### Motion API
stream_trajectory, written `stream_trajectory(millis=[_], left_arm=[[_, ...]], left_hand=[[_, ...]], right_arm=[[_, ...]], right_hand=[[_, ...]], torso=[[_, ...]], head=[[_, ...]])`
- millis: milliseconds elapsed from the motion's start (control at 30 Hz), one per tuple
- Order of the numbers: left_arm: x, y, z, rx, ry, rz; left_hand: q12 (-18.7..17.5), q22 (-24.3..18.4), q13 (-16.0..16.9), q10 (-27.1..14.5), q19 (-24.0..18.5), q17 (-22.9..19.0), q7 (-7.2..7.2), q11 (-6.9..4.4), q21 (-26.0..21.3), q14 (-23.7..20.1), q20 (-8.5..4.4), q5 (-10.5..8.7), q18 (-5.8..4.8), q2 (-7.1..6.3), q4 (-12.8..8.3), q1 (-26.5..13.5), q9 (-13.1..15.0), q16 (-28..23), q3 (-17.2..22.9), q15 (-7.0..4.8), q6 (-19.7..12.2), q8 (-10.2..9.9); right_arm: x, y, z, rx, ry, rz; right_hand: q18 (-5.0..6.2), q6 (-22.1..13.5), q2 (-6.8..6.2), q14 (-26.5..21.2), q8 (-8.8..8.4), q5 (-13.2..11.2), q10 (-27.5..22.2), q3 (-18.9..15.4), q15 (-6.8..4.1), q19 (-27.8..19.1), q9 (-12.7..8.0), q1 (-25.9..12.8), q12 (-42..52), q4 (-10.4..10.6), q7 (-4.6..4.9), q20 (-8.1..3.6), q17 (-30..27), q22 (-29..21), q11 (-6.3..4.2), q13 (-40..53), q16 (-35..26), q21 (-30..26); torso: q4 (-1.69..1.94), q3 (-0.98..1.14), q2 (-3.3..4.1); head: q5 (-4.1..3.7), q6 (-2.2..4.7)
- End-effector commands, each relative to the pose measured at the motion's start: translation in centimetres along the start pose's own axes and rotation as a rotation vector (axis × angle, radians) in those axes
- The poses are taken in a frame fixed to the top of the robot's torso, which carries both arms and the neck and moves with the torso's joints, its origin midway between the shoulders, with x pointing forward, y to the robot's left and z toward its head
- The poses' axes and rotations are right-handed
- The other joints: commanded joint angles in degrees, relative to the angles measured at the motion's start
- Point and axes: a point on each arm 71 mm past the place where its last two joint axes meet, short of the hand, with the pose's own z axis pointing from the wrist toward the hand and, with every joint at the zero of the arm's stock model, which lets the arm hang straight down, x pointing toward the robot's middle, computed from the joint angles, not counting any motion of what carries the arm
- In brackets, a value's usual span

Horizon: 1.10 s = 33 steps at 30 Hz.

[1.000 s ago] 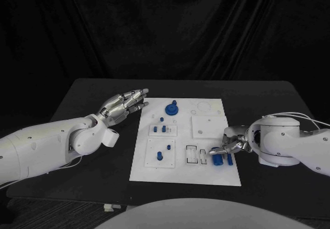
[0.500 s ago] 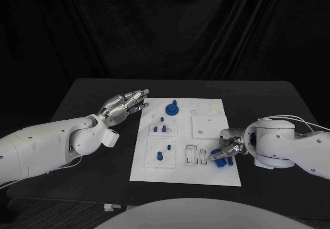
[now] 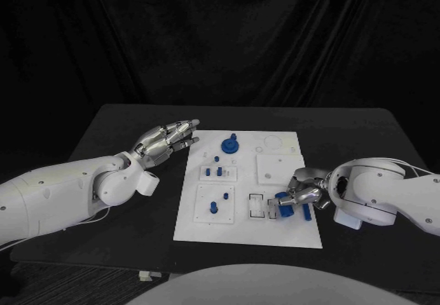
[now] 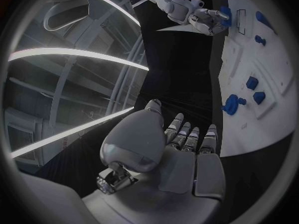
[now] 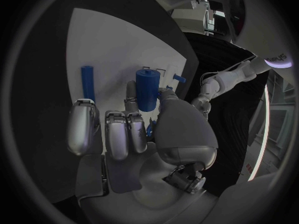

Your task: Assemble the parts on the task board

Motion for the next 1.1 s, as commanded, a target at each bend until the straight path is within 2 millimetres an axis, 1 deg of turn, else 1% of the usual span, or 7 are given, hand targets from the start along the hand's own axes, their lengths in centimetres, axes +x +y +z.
stream_trajectory(millis=[33, 233, 267, 300, 333, 533, 1100], left_arm=[[0.2, 0.0, 0.0, 0.008, 0.017, -0.011], [0.3, 0.1, 0.1, 0.008, 0.020, -0.014], [0.3, 0.1, 0.1, 0.008, 0.021, -0.014], [0.3, 0.1, 0.1, 0.008, 0.021, -0.014], [0.3, 0.1, 0.1, 0.008, 0.022, -0.015], [0.3, 0.1, 0.0, 0.005, 0.025, -0.018], [0.3, 0.2, 0.0, 0.004, 0.029, -0.021]], left_hand=[[0.4, 0.1, 0.1, 0.0, 0.1, 0.0, 0.55, 0.37, 0.4, 0.0, 0.35, -0.08, 0.63, 0.21, 0.0, 0.2, 0.0, 0.0, 0.3, 0.41, 0.3, -0.1], [0.4, 0.1, 0.1, 0.0, 0.1, 0.0, 0.56, 0.39, 0.4, 0.0, 0.37, -0.07, 0.63, 0.21, 0.0, 0.2, 0.0, 0.1, 0.4, 0.43, 0.3, 0.0], [0.4, 0.1, 0.1, 0.0, 0.1, 0.1, 0.60, 0.42, 0.4, 0.1, 0.40, -0.06, 0.63, 0.22, 0.0, 0.2, 0.0, 0.1, 0.4, 0.47, 0.3, -0.1], [0.4, 0.1, 0.1, 0.0, 0.1, 0.1, 0.60, 0.42, 0.4, 0.1, 0.40, -0.05, 0.63, 0.22, 0.0, 0.2, 0.0, 0.1, 0.4, 0.47, 0.3, -0.1], [0.4, 0.1, 0.1, 0.0, 0.1, 0.1, 0.60, 0.42, 0.4, 0.1, 0.40, -0.05, 0.63, 0.22, 0.0, 0.2, 0.0, 0.1, 0.4, 0.47, 0.3, -0.1], [0.5, 0.2, 0.1, 0.0, 0.1, 0.1, 0.66, 0.53, 0.4, 0.1, 0.51, -0.02, 0.63, 0.22, -0.1, 0.3, 0.1, 0.3, 0.5, 0.63, 0.4, 0.0], [0.9, 0.3, 0.1, 0.2, 0.3, 0.2, 0.85, 0.97, 0.5, 0.2, 0.84, -0.44, 0.60, 0.21, 0.1, 0.2, 0.1, 0.5, 0.4, 1.13, 0.6, -0.1]], right_arm=[[-0.7, 0.8, -0.5, -0.034, -0.007, 0.201], [-0.6, 1.9, -0.4, -0.038, 0.033, 0.224], [-0.5, 1.9, -0.3, -0.036, 0.043, 0.222], [-0.4, 1.9, -0.2, -0.034, 0.049, 0.220], [-0.2, 2.0, 0.0, -0.029, 0.063, 0.218], [1.1, 1.8, 1.0, -0.008, 0.090, 0.186], [1.9, 1.4, 2.5, 0.028, 0.064, 0.102]], right_hand=[[1.11, -2.0, 1.53, 5.7, 0.39, -0.4, 6.5, 13.3, -0.37, 0.2, 4.4, -1.3, 0.1, -12.2, -1.27, -0.29, 13.3, 10.6, -0.55, 15.1, -0.3, -0.4], [1.13, -2.8, 1.82, 5.7, 0.20, -3.0, 6.5, 13.9, -0.21, 0.2, 4.5, -4.6, 0.1, -11.0, -1.01, -0.19, 13.4, 10.5, -0.33, 15.1, -0.2, -0.6], [1.05, -3.0, 1.66, 5.7, 0.04, -4.9, 6.5, 13.7, -0.13, 0.3, 4.4, -5.6, 0.1, -10.5, -0.93, -0.12, 13.5, 10.6, -0.25, 15.1, -0.1, -0.3], [1.05, -3.0, 1.66, 5.7, 0.04, -4.9, 6.5, 13.7, -0.13, 0.3, 4.4, -5.6, 0.1, -10.5, -0.93, -0.12, 13.5, 10.6, -0.25, 15.1, -0.1, -0.3], [0.88, -3.6, 1.48, 5.7, -0.23, -7.9, 6.5, 13.6, -0.06, 0.6, 4.3, -6.1, 0.1, -10.3, -0.82, -0.05, 13.6, 10.9, -0.13, 15.1, -0.1, 0.5], [0.81, -4.5, 1.65, 5.7, -0.71, -13.1, 6.5, 13.0, 0.32, 0.8, 4.0, -7.8, 0.1, -9.2, -0.28, 0.25, 13.5, 11.0, 0.31, 15.1, -0.1, 0.9], [1.00, -5.9, 2.21, 5.2, -1.44, -18.4, 6.5, 11.5, 0.73, 0.7, 3.3, -10.3, 0.1, -6.3, 0.37, 0.65, 10.7, 10.7, 0.85, 15.1, -1.5, 0.1]], torso=[[-0.05, 0.00, -0.02], [-0.01, 0.00, 0.01], [0.00, -0.01, 0.01], [0.03, -0.01, 0.02], [0.05, -0.01, 0.03], [0.01, 0.00, 0.03], [0.03, -0.01, 0.01]], head=[[-0.13, -0.01], [-0.09, -0.01], [-0.08, -0.01], [-0.08, -0.01], [-0.03, -0.01], [0.31, -0.01], [0.32, -0.01]])
